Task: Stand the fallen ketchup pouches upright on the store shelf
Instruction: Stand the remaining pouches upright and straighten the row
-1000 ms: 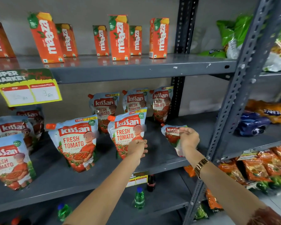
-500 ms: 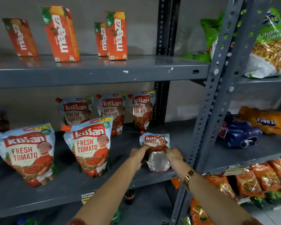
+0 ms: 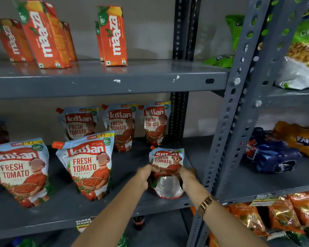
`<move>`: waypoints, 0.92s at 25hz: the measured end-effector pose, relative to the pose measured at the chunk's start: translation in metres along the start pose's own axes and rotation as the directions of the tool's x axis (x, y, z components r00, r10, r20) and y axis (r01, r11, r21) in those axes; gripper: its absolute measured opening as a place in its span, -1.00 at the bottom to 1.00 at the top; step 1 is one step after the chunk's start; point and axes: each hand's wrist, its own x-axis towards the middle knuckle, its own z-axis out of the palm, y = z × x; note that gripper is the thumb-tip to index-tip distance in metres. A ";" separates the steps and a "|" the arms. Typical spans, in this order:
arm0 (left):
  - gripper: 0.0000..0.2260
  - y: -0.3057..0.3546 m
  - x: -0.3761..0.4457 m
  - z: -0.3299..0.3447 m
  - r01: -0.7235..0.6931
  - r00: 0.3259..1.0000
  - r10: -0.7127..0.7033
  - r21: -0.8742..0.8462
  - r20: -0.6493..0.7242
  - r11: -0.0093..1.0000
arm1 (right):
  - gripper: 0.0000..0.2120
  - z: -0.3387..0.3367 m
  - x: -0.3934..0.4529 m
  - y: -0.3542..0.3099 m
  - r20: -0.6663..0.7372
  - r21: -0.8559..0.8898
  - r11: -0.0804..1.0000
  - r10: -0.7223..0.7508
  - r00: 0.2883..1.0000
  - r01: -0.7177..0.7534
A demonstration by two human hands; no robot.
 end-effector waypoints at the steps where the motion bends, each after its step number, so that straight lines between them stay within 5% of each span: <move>1: -0.70 0.002 -0.001 0.002 -0.027 1.000 0.027 -0.013 -0.007 1.000 | -0.87 0.000 0.000 -0.004 0.006 0.024 1.000 -0.017 1.000 0.017; 7: -0.58 0.014 -0.010 0.019 -0.253 0.966 0.256 -0.110 0.018 0.961 | -0.73 0.003 -0.002 -0.024 -0.116 0.026 0.956 -0.289 0.950 0.293; 10: -0.50 0.007 -0.010 0.022 -0.304 0.947 0.314 -0.125 0.063 0.944 | -0.76 0.002 -0.009 -0.015 -0.215 0.121 0.908 -0.372 0.903 0.402; 14: -0.52 -0.008 -0.008 0.020 -0.319 0.938 0.328 -0.090 0.110 0.943 | -0.75 -0.003 -0.015 0.007 -0.350 0.029 0.879 -0.438 0.828 0.477; 19: -0.50 -0.005 -0.012 0.020 -0.338 0.917 0.330 -0.002 0.223 0.941 | -0.65 -0.005 -0.018 0.021 -0.328 0.107 0.881 -0.406 0.853 0.460; 23: -0.58 -0.003 -0.017 0.015 -0.289 0.922 0.264 0.052 0.285 0.956 | -0.71 -0.007 -0.009 0.030 -0.200 0.167 0.954 -0.214 0.956 0.248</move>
